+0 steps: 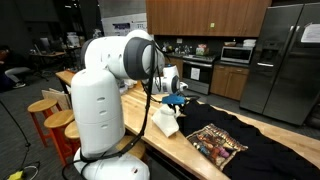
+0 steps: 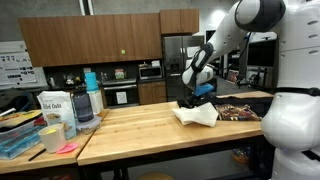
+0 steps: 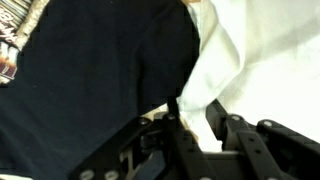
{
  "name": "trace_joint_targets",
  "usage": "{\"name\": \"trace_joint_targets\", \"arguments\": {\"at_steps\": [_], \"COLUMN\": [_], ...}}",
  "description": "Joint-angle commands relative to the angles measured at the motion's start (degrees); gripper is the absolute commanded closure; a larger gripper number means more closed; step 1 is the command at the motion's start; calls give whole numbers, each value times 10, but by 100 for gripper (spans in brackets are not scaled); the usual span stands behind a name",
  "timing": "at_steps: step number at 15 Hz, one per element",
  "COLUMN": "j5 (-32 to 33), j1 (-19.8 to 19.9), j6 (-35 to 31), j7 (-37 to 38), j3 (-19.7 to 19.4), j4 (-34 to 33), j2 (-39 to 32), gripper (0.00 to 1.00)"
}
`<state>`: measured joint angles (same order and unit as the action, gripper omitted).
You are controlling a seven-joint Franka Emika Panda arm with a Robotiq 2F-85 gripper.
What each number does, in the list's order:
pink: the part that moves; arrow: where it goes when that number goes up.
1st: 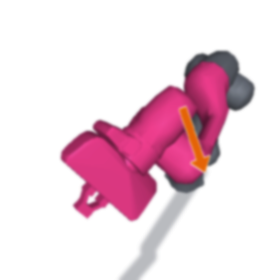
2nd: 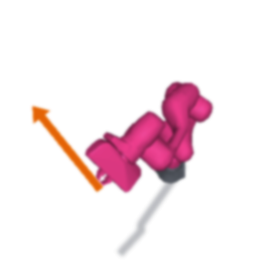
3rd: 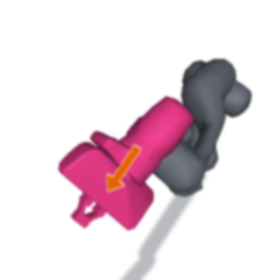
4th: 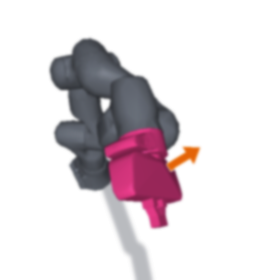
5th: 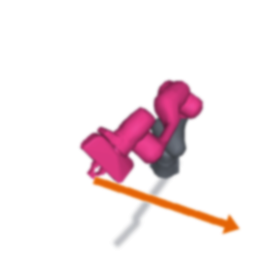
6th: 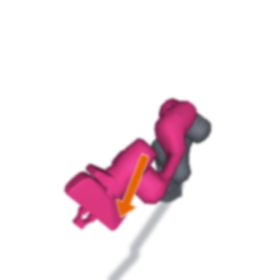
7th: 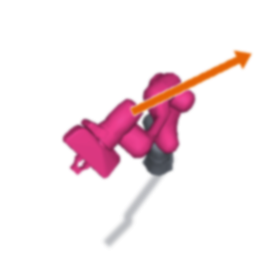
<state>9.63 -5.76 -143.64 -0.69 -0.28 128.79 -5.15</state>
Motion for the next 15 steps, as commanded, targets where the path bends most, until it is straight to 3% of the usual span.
{"name": "trace_joint_targets", "arguments": {"at_steps": [1, 4, 6, 10, 15], "j5": [134, 268, 309, 279, 237], "j1": [-16, -19, -18, -24, -22], "j6": [17, 70, 115, 153, 166], "j7": [142, 287, 350, 360, 358], "j3": [14, 52, 90, 131, 144], "j4": [40, 58, 63, 65, 67], "j2": [80, 147, 175, 192, 177], "gripper": [33, 11, 1, 0, 0]}}
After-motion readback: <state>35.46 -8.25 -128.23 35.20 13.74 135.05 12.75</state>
